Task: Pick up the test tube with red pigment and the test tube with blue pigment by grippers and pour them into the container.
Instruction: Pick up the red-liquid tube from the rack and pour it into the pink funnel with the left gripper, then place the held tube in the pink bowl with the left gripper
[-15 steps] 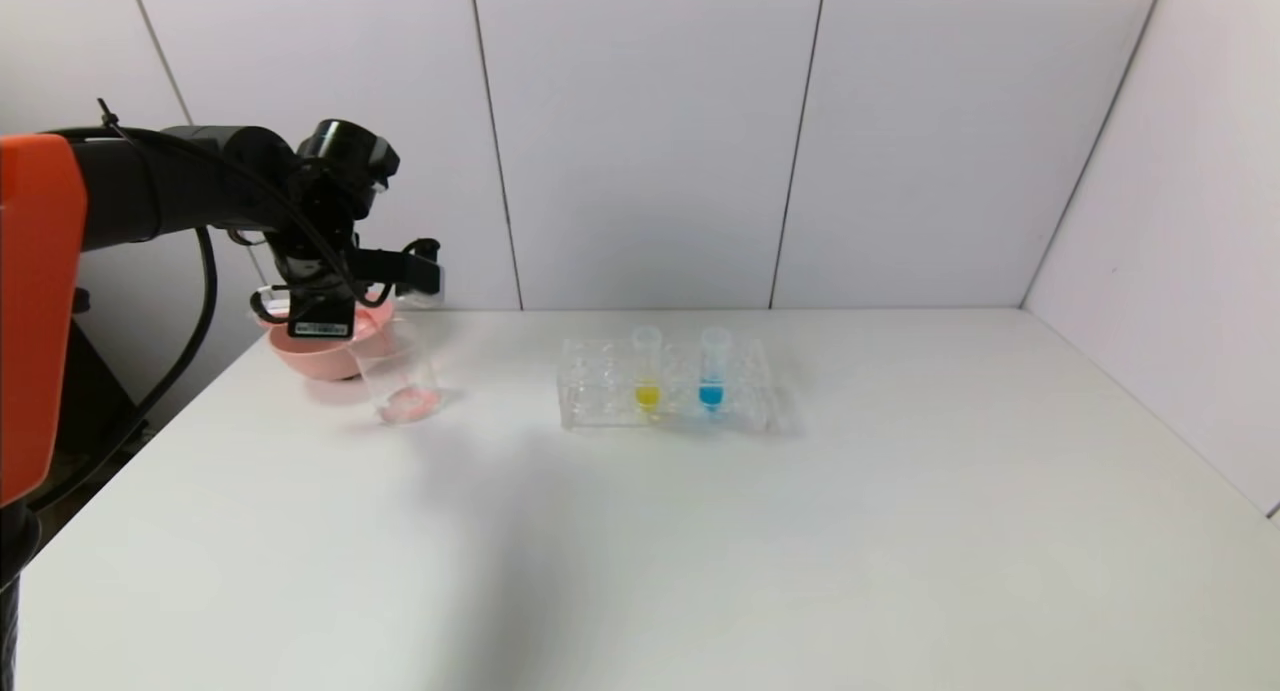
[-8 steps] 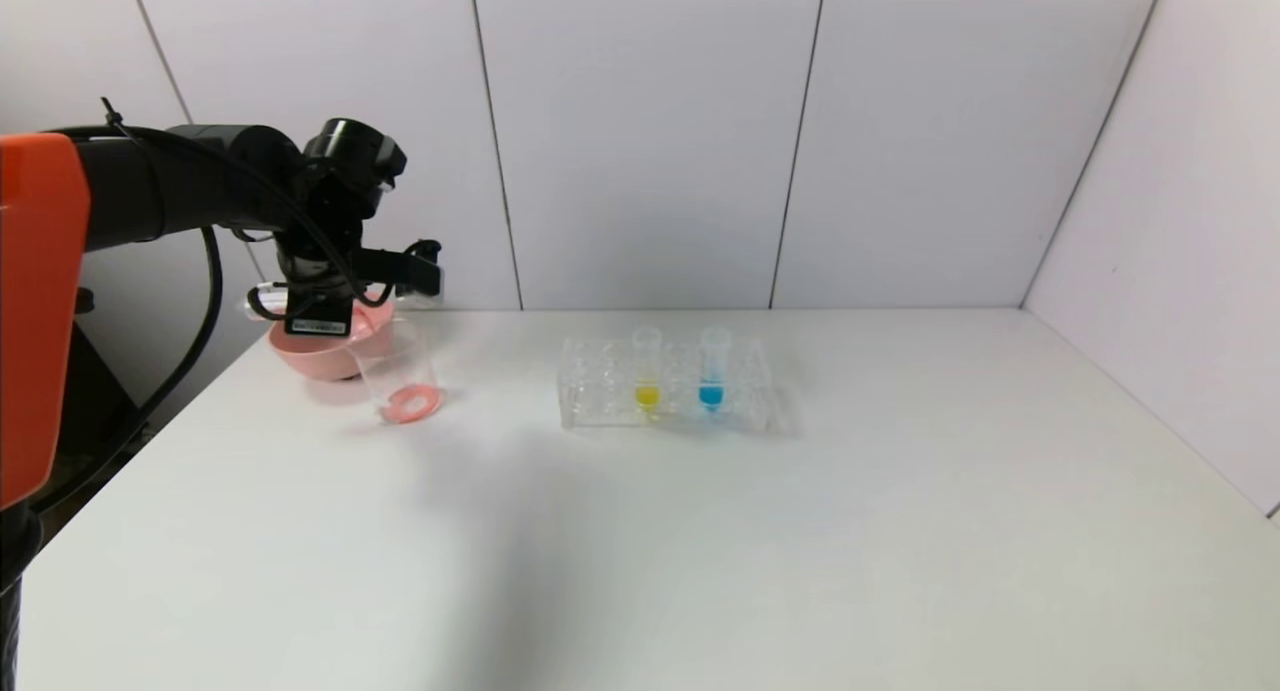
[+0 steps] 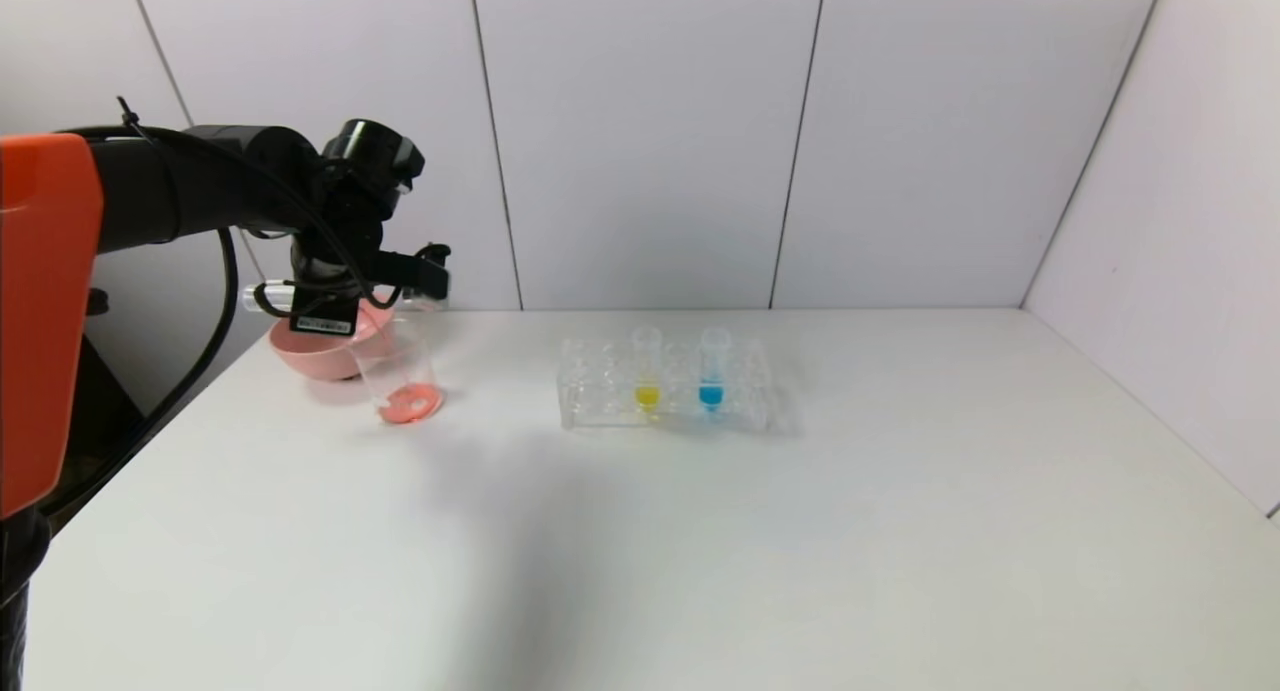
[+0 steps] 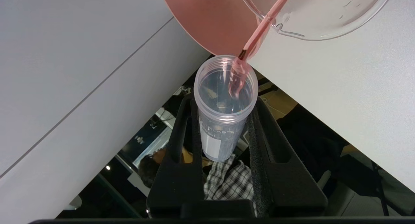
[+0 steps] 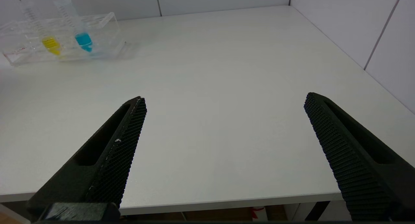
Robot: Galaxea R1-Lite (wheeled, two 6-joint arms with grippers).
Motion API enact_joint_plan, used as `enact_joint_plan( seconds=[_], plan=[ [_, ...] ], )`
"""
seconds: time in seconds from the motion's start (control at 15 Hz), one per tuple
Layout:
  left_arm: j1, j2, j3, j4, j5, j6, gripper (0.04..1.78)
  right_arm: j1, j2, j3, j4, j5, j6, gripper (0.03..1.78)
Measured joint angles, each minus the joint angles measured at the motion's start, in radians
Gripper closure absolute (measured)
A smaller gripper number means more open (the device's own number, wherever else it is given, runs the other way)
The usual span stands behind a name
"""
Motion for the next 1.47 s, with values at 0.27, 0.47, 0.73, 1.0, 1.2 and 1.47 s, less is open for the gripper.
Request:
enact_joint_plan(
  seconds=[0.27, 0.47, 0.73, 1.0, 1.2, 1.47],
  plan=[
    [-0.014, 0.0, 0.0, 0.001, 0.014, 0.003, 1.39, 0.0, 0.0, 0.0, 0.0, 0.0, 0.0, 0.04],
    [-0.023, 0.0, 0.0, 0.002, 0.04, 0.008, 1.39, 0.0, 0.0, 0.0, 0.0, 0.0, 0.0, 0.04],
    [-0.026, -0.004, 0.003, 0.003, 0.036, 0.007, 1.39, 0.0, 0.0, 0.0, 0.0, 0.0, 0.0, 0.04],
    [-0.006, -0.033, 0.019, -0.001, -0.067, -0.016, 1.39, 0.0, 0.0, 0.0, 0.0, 0.0, 0.0, 0.04],
    [0.035, -0.077, 0.036, -0.004, -0.279, -0.141, 1.39, 0.0, 0.0, 0.0, 0.0, 0.0, 0.0, 0.04],
    [0.1, -0.133, 0.078, -0.06, -0.551, -0.427, 1.39, 0.0, 0.0, 0.0, 0.0, 0.0, 0.0, 0.04]
  ],
)
